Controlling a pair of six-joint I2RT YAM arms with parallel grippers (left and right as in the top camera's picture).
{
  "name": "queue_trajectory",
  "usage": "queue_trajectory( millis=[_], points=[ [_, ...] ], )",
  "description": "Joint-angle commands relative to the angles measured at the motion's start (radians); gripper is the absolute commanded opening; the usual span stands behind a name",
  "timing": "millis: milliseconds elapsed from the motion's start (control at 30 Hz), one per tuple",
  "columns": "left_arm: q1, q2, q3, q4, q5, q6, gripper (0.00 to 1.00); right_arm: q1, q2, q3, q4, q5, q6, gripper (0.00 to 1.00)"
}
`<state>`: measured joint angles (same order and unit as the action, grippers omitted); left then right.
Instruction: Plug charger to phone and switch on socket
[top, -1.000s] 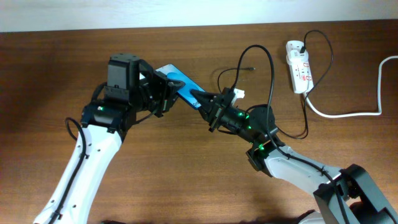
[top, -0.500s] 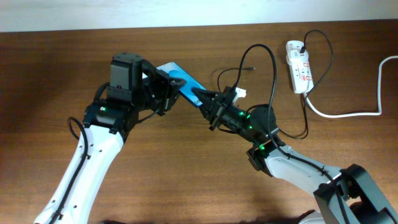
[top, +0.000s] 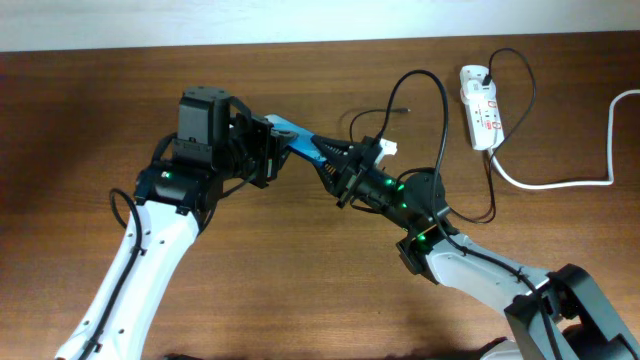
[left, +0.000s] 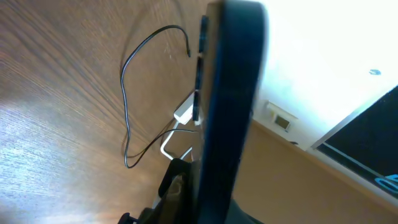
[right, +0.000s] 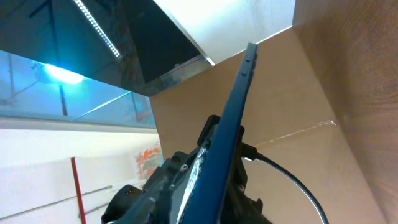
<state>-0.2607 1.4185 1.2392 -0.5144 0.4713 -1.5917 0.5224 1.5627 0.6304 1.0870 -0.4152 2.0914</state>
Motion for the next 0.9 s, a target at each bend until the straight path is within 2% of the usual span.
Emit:
queue_trajectory(
  millis=[0, 67, 167, 267, 300, 333, 400, 467, 533, 767, 867],
  points=[
    [0.006, 0.002, 0.003, 0.016, -0.023, -0.045, 0.0, 0.008, -0.013, 0.01, 0.017, -0.022, -0.006, 0.42],
    [0.006, 0.002, 0.003, 0.016, -0.024, -0.031, 0.0, 0.007, -0.013, 0.01, 0.016, -0.021, -0.006, 0.51],
    [0.012, 0.002, 0.003, 0.016, -0.043, 0.042, 0.0, 0.008, -0.013, 0.01, -0.007, -0.038, -0.007, 0.76],
    [0.027, 0.002, 0.003, 0.005, -0.053, 0.166, 0.0, 0.008, -0.013, 0.01, -0.098, -0.083, -0.018, 0.83],
    [0.039, 0.002, 0.003, 0.005, -0.053, 0.253, 0.0, 0.008, -0.013, 0.01, -0.159, -0.102, -0.018, 0.91],
    [0.045, 0.002, 0.003, 0.005, -0.053, 0.307, 0.0, 0.008, -0.013, 0.01, -0.197, -0.113, -0.018, 0.93],
    [0.06, 0.002, 0.003, 0.005, -0.053, 0.456, 0.0, 0.007, -0.013, 0.01, -0.282, -0.135, -0.047, 0.94],
    [0.07, 0.003, 0.003, 0.003, -0.05, 0.608, 0.0, 0.007, -0.013, 0.01, -0.33, -0.135, -0.148, 0.99],
    [0.079, 0.003, 0.003, -0.031, -0.05, 0.754, 0.0, 0.007, -0.013, 0.01, -0.367, -0.135, -0.272, 0.99],
    [0.088, 0.002, 0.003, -0.234, -0.05, 1.07, 0.0, 0.007, -0.013, 0.01, -0.539, -0.157, -0.627, 0.98],
    [0.088, 0.003, 0.003, -0.326, -0.05, 1.193, 0.0, 0.006, -0.013, 0.01, -0.718, -0.14, -0.816, 0.98]
  ],
)
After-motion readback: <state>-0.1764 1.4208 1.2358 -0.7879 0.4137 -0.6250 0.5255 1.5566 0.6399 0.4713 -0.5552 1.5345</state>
